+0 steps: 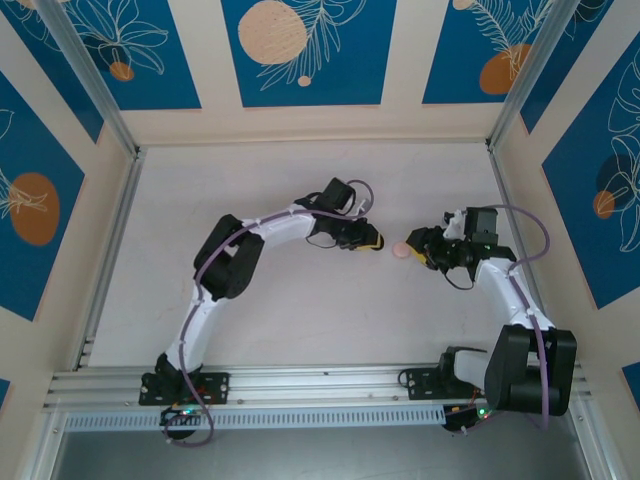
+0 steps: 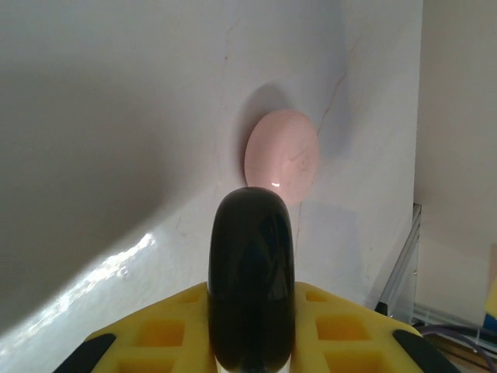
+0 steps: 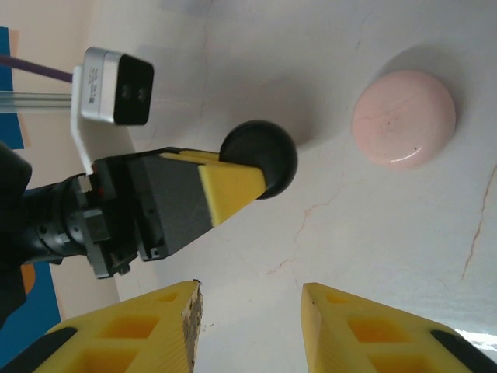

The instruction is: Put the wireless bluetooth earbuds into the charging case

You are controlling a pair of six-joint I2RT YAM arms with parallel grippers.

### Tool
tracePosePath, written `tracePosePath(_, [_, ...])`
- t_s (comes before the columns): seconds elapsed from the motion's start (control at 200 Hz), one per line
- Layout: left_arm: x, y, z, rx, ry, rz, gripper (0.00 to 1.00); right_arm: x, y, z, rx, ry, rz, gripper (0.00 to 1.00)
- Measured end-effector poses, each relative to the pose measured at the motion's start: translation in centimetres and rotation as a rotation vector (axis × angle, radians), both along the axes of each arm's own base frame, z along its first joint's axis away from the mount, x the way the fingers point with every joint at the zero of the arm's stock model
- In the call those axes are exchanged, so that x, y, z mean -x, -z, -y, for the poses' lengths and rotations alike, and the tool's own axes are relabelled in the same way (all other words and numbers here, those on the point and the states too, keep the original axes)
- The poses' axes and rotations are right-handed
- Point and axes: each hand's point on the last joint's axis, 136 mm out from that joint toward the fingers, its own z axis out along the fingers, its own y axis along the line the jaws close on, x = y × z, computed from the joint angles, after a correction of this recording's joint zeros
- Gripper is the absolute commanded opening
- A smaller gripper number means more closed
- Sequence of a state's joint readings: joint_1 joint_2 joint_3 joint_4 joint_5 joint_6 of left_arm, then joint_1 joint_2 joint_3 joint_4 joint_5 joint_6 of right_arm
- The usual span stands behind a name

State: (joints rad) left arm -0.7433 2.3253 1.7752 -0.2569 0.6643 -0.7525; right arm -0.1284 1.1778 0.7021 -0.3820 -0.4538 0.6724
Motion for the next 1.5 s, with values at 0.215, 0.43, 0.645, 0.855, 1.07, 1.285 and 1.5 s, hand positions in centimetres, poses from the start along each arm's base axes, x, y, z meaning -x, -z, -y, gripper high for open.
tracePosePath(0.215, [1.3,1.9,1.3,-0.004,0.003,-0.100,0.26,0.1,-0.6,0.0,-0.014,-0.004,0.024,0.39])
tracePosePath(0.43, [1.8,2.7,1.5,-0.018,-0.008,-0.142,0.32,0.5,-0.8,0.1,-0.018,-0.002,0.031,0.39])
tracePosePath(0.645, [1.7,2.7,1.3,-0.036,-0.009,-0.135,0.45,0.6,-0.9,0.2,-0.017,0.004,0.038,0.39])
tracePosePath(0.855, [1.5,2.3,1.1,-0.060,-0.008,-0.086,0.55,0.7,-0.8,0.2,-0.017,0.004,0.034,0.39])
tracePosePath(1.07, [1.1,2.5,-1.5,-0.166,-0.042,-0.027,0.59,1.0,-1.5,0.2,-0.013,0.006,0.058,0.40])
tracePosePath(1.285, [0.2,1.7,-6.4,-0.312,-0.067,0.072,0.62,1.0,-1.4,0.4,0.005,0.010,0.066,0.37])
tracePosePath(1.5, [-1.7,-5.3,-15.5,-0.452,-0.185,0.330,0.72,0.0,-1.4,1.3,0.070,0.024,0.120,0.48])
